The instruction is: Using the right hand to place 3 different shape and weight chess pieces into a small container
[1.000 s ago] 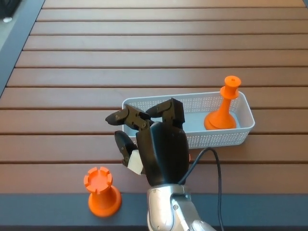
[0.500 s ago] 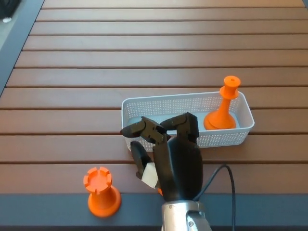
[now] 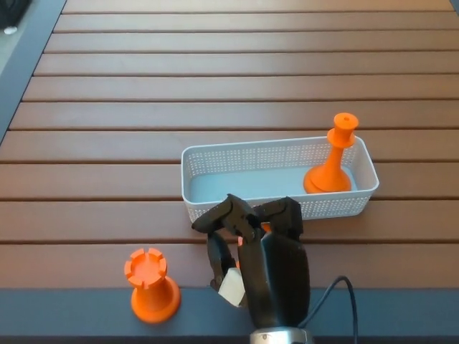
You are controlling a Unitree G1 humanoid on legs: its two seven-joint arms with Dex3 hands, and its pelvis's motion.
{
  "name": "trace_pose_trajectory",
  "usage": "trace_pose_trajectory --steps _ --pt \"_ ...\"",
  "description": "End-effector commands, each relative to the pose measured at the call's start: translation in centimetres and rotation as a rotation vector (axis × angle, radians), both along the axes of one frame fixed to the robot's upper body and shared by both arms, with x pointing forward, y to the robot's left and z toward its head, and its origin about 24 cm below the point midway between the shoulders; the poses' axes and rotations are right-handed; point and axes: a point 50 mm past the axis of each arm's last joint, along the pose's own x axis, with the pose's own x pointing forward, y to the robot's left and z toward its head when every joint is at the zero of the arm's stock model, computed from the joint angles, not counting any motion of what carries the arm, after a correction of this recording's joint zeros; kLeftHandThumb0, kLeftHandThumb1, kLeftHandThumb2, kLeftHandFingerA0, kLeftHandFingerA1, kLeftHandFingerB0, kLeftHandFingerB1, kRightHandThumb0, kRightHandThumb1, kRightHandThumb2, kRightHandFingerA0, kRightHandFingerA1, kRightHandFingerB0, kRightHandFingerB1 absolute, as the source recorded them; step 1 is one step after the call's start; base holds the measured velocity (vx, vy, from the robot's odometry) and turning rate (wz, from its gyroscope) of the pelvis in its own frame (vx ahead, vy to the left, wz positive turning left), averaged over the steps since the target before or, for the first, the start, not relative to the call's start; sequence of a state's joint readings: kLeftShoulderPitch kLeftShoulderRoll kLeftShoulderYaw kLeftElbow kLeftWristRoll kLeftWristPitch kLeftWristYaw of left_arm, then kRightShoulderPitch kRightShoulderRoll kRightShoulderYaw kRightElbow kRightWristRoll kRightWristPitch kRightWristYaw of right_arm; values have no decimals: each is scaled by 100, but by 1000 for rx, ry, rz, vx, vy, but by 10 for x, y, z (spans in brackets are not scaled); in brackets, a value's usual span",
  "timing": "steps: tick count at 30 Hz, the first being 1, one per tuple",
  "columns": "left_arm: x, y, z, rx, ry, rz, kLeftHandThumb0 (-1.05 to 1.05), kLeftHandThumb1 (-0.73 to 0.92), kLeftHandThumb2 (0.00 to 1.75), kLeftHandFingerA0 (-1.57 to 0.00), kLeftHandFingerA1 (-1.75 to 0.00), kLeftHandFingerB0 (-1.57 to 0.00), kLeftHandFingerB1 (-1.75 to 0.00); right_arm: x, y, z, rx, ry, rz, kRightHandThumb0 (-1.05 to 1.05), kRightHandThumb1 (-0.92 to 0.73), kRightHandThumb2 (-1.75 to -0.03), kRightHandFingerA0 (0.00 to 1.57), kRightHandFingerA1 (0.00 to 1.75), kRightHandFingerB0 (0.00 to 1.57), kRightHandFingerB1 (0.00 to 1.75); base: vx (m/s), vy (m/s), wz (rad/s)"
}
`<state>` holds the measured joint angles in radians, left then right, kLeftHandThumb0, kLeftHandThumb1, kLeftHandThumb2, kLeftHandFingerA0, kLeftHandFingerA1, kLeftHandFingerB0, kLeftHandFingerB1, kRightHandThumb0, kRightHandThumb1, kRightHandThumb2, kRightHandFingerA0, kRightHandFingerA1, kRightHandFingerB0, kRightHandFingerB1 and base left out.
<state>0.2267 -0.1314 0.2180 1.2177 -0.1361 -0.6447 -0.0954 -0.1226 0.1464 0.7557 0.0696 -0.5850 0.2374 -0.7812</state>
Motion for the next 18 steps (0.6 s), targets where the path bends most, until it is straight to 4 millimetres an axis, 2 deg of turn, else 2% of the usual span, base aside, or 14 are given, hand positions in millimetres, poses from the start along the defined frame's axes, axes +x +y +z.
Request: trace_pose_trajectory --steps 1,2,3,4,6,7,8,9,11,14,15,17,18 --pt "-14 2 -1 2 37 12 -6 49 125 -144 -133 -145 -132 -12 10 19 106 -41 4 -20 -86 -84 69 175 51 158 0 0 0" --pt "-14 3 -1 5 37 6 -15 12 169 -148 -131 -147 -125 -14 5 32 132 -80 24 -33 -90 -62 63 175 55 64 0 0 0" --pt "-14 3 -1 5 37 6 -15 12 169 -148 -131 -147 -125 -14 5 32 132 -80 24 -33 -90 -62 63 175 55 64 0 0 0" --pt "-14 5 -1 10 35 -3 -15 12 169 -148 -131 -147 -125 -18 -3 47 163 -131 50 -33 -90 -62 63 175 55 64 0 0 0" --pt "-14 5 -1 10 35 -4 -15 12 169 -148 -131 -147 -125 -19 -4 51 168 -140 56 -33 -90 -62 63 175 55 64 0 0 0" --pt "-15 5 -1 7 40 0 -12 10 170 -152 -126 -147 -123 -20 -5 58 155 -168 77 -34 -83 -67 54 143 42 44 0 0 0" --pt "-16 4 -2 5 44 3 -12 10 170 -152 -126 -147 -123 -20 -5 63 145 -189 92 -34 -83 -67 54 143 42 44 0 0 0" --pt "-16 2 -2 -8 46 4 -5 50 125 -144 -132 -145 -132 -21 -3 72 132 -224 106 -40 -78 -64 47 143 46 48 0 0 0" --pt "-15 -2 -3 -25 45 4 -5 50 125 -144 -132 -145 -132 -22 -1 84 118 -259 117 -40 -78 -64 47 143 46 48 0 0 0" --pt "-15 -2 -3 -26 45 4 -5 50 125 -144 -132 -145 -132 -22 -1 85 114 -256 119 -41 -78 -64 47 145 47 47 0 0 0" --pt "-15 0 -3 -6 50 -5 -6 46 123 -143 -132 -145 -131 -21 -3 82 81 -245 104 -36 -77 -64 45 136 48 49 0 0 0" --pt "-15 1 -2 2 51 -9 -6 46 123 -143 -132 -145 -131 -21 -4 81 66 -239 98 -36 -77 -64 45 136 48 49 0 0 0" --pt "-17 2 -2 -1 54 -7 -6 50 124 -144 -132 -144 -131 -20 -6 80 53 -223 87 -41 -77 -63 39 80 45 48 0 0 0"
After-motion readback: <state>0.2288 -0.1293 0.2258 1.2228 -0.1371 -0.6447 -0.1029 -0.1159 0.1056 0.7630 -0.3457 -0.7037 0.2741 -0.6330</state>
